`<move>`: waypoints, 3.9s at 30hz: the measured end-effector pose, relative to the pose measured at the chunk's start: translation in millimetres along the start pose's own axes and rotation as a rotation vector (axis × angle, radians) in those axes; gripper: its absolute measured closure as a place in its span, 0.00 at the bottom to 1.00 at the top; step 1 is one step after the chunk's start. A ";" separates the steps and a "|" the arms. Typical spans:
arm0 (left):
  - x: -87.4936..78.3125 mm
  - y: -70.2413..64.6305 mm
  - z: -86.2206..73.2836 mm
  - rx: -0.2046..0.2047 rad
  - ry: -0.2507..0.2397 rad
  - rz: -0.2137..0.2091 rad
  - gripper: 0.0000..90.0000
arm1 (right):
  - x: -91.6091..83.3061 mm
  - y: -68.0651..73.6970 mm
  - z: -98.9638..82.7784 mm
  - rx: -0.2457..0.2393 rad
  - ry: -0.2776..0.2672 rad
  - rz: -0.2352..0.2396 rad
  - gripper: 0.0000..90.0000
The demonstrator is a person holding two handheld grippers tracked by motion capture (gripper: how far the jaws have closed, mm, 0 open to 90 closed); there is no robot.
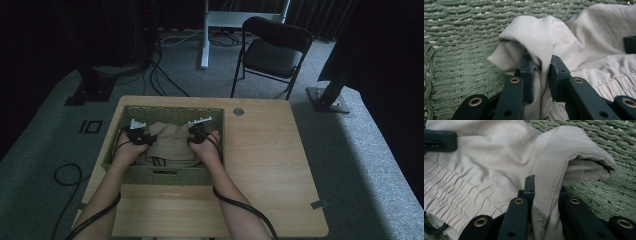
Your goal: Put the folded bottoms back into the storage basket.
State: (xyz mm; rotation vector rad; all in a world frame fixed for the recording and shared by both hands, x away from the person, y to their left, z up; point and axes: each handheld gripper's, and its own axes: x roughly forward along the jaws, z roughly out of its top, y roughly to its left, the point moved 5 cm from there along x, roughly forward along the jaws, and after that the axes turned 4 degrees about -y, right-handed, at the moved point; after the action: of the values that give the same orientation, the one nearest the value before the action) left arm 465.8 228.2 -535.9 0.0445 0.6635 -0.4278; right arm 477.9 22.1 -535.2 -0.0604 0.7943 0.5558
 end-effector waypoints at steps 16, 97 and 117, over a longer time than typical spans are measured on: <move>-12.9 -10.7 28.8 0.039 -0.097 0.033 0.28 | -15.3 -10.8 20.2 -0.038 -0.132 -0.012 0.17; -147.5 -115.9 -15.0 0.055 -0.292 -0.179 0.18 | -186.6 -73.3 -34.2 -0.114 -0.348 0.023 0.15; -148.7 -131.2 -67.0 0.069 -0.268 -0.199 0.18 | -193.4 -99.5 -92.0 -0.092 -0.318 -0.012 0.15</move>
State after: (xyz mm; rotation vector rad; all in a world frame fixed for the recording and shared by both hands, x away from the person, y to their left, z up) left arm 269.4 175.4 -486.4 -0.0133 0.3901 -0.6360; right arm 356.9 -173.6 -481.8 -0.0597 0.4581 0.5730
